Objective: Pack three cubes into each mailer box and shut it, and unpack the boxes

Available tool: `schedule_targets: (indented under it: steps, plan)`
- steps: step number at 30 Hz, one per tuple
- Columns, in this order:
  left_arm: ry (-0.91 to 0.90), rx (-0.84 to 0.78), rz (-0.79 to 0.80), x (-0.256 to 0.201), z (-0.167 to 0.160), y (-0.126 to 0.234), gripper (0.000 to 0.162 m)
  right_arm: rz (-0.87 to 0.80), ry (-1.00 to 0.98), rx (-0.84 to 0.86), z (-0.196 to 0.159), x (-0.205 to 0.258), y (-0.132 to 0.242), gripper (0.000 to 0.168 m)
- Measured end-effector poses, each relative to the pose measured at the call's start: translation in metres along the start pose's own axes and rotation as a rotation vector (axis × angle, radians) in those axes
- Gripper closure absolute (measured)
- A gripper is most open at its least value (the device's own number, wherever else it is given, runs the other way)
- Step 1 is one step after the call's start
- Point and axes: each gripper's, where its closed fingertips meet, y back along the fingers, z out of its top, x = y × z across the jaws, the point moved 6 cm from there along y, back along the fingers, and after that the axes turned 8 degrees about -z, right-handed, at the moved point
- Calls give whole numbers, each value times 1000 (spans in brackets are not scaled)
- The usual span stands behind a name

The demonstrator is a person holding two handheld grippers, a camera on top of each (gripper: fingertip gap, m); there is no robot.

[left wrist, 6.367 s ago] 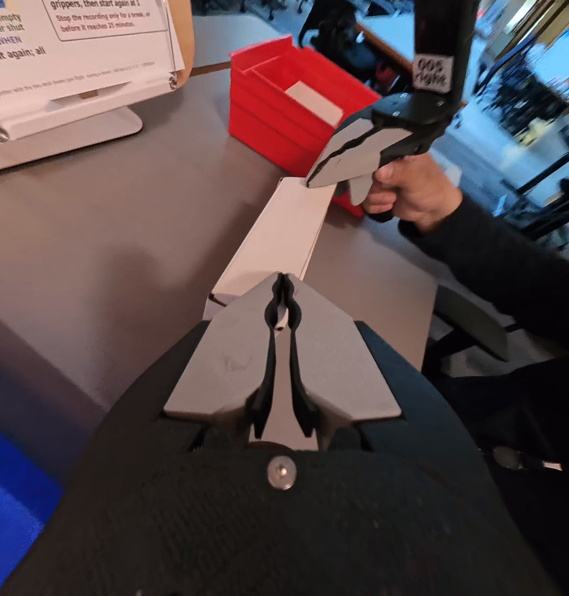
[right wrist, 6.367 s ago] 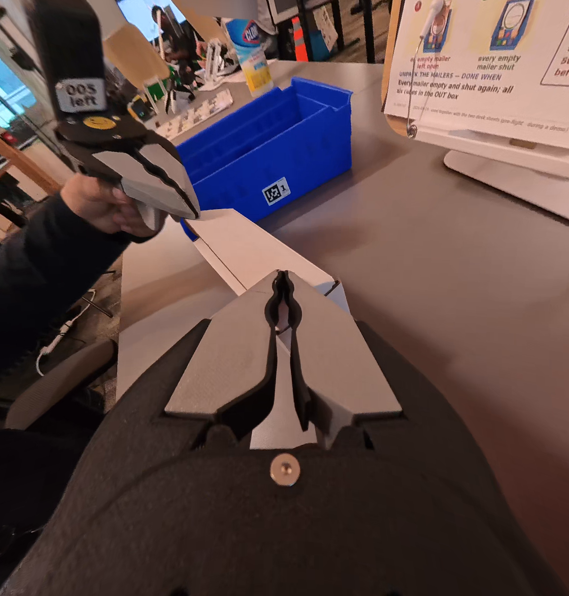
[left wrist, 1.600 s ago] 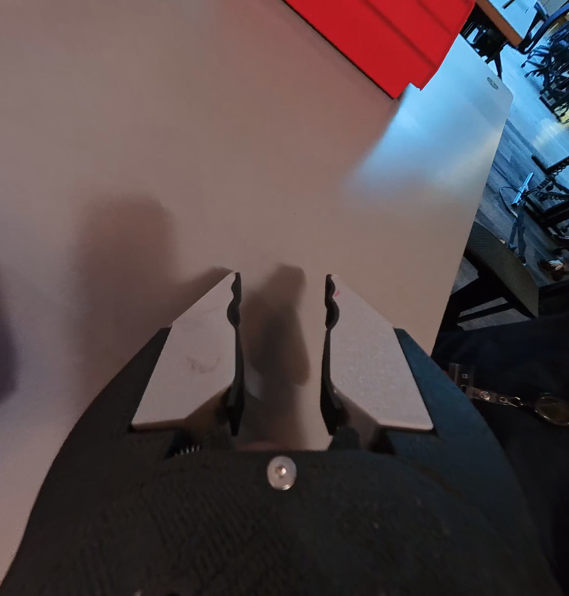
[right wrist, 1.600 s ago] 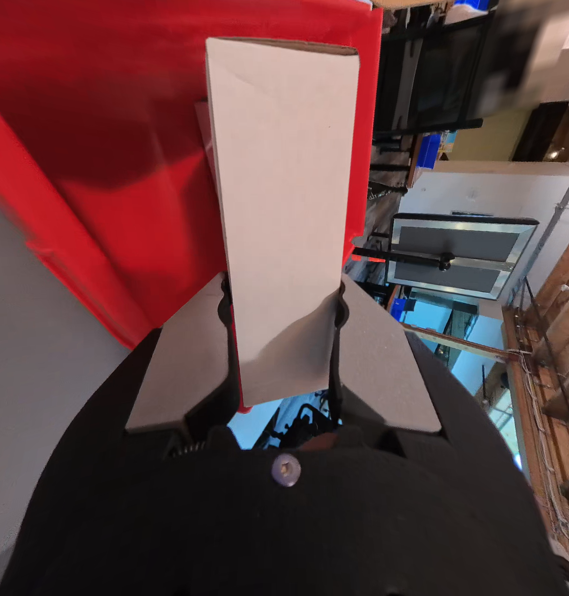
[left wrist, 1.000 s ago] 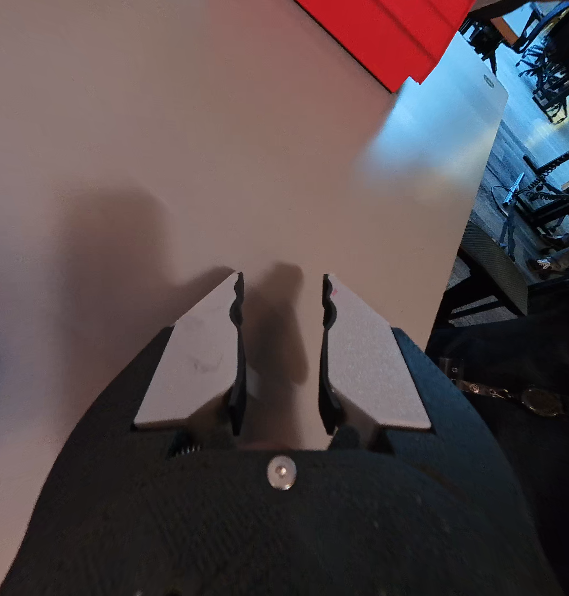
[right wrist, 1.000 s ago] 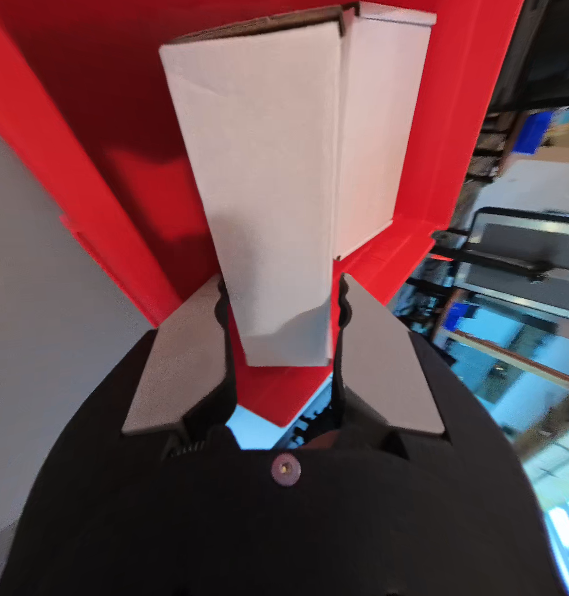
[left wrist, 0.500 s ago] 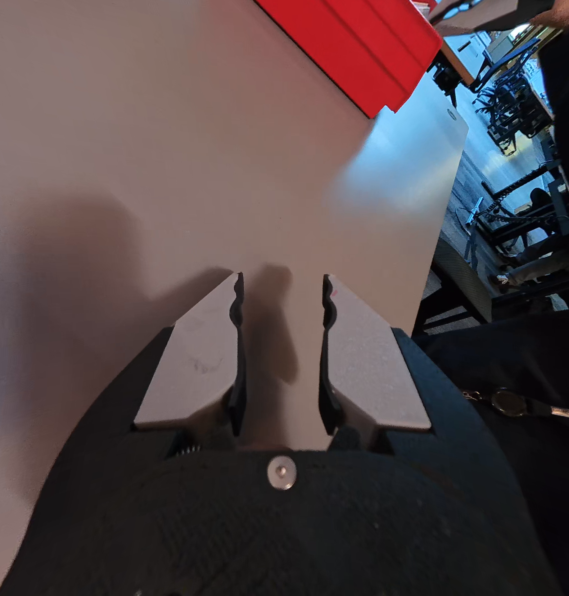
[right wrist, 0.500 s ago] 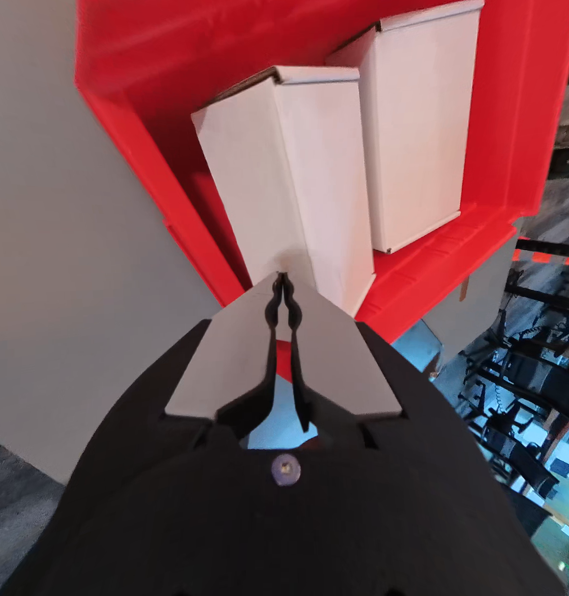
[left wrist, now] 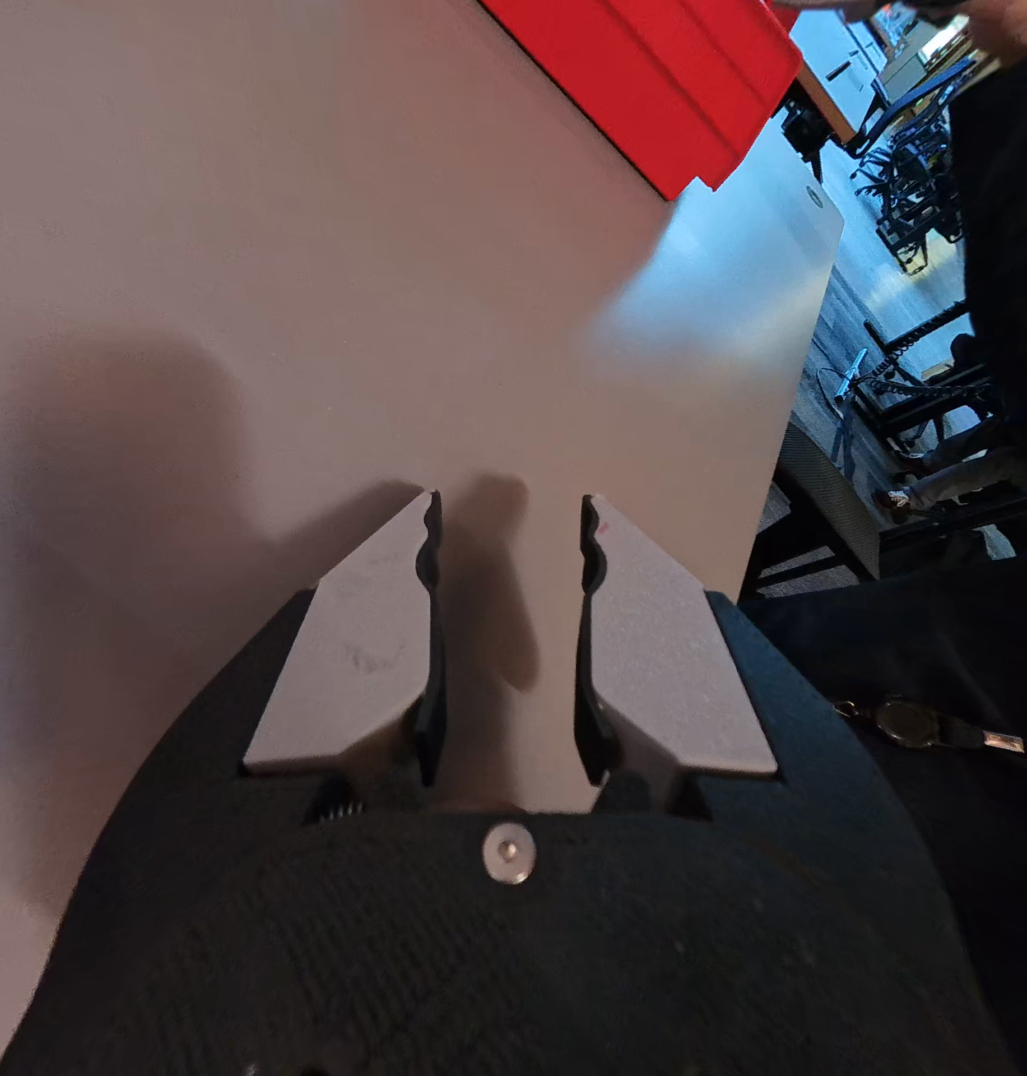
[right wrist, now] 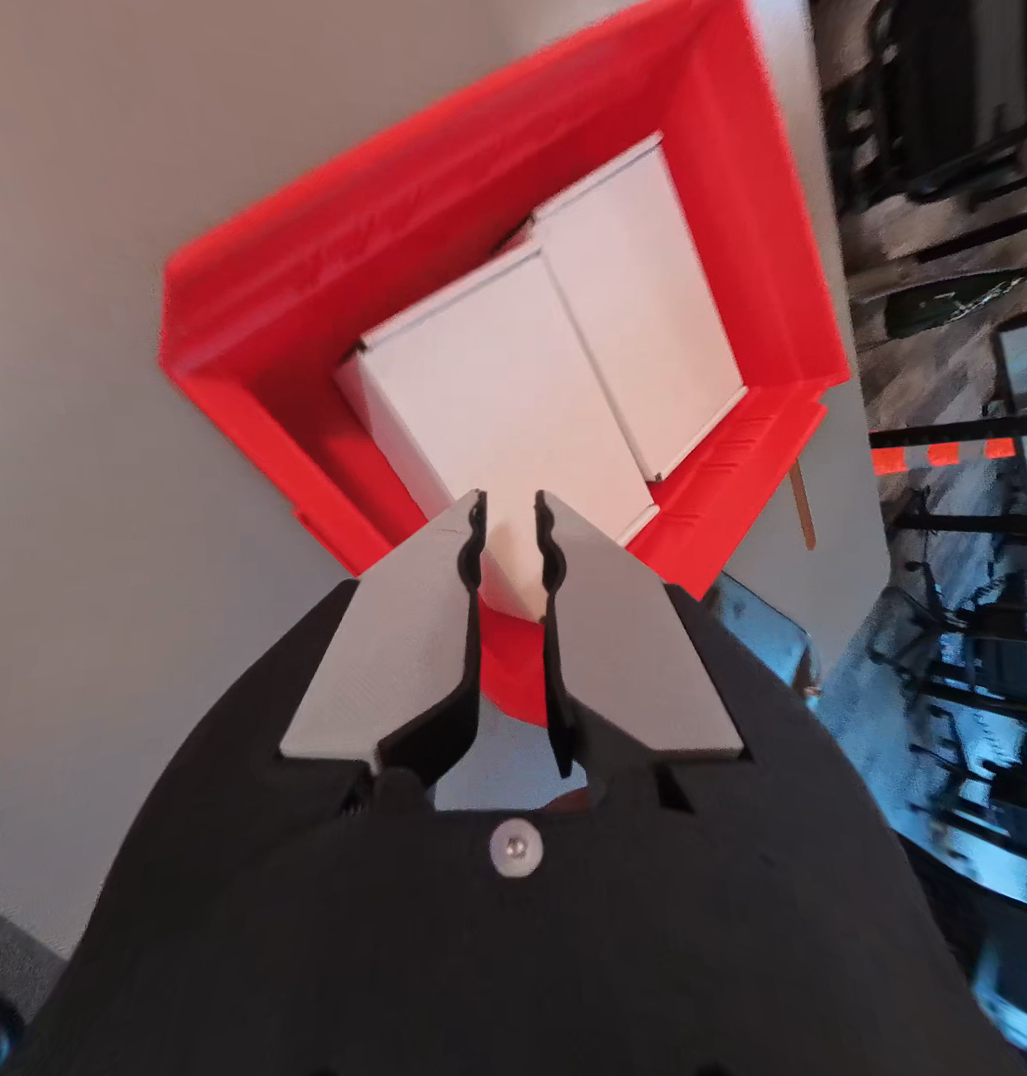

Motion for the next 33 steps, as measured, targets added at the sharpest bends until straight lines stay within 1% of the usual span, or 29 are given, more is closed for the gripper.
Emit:
schedule_targets:
  steps: [3,8,11,12,13,15,16,17,20,21,22,23,24,25,29,31,33]
  plan:
    - [-10,-2,7,-1,0,0,117,-17,-175,-166,5,9,21,138]
    - [-20,-29,12,-6,0,0,118,9,-445,-446,0,51,49,112]
    - [-46,-44,29,-13,-2,0,118,-7,-556,-494,-10,71,55,93]
    - [-66,-48,38,-16,-3,0,117,-21,-598,-499,-13,75,57,90]
    - [-92,-50,60,-19,-4,1,112,-26,-641,-503,-14,79,57,88]
    - [-134,-65,159,-23,0,10,99,-14,-705,-512,-11,87,58,76]
    - [-147,-104,235,-23,8,19,94,-13,-718,-516,-8,91,58,70]
    - [-152,-172,324,-24,17,33,91,-32,-726,-513,-4,94,57,65]
    - [-115,-447,637,-18,40,87,83,-92,-716,-492,13,102,45,54]
    - [-111,-515,716,-14,43,101,81,-111,-712,-473,19,104,38,52]
    - [-109,-538,775,-8,44,109,81,-139,-721,-449,24,103,31,54]
    - [-91,-521,821,2,43,112,77,-150,-740,-435,30,103,23,58]
    - [-63,-488,839,12,43,110,68,-143,-759,-430,37,104,18,59]
    - [-39,-460,834,20,43,106,66,-137,-779,-429,44,104,13,61]
    - [-20,-409,808,34,51,92,67,-179,-822,-415,61,99,0,70]
    - [-30,-380,817,37,55,88,69,-194,-831,-396,64,97,-5,74]
    - [-36,-359,812,41,56,86,76,-181,-834,-373,65,97,-10,75]
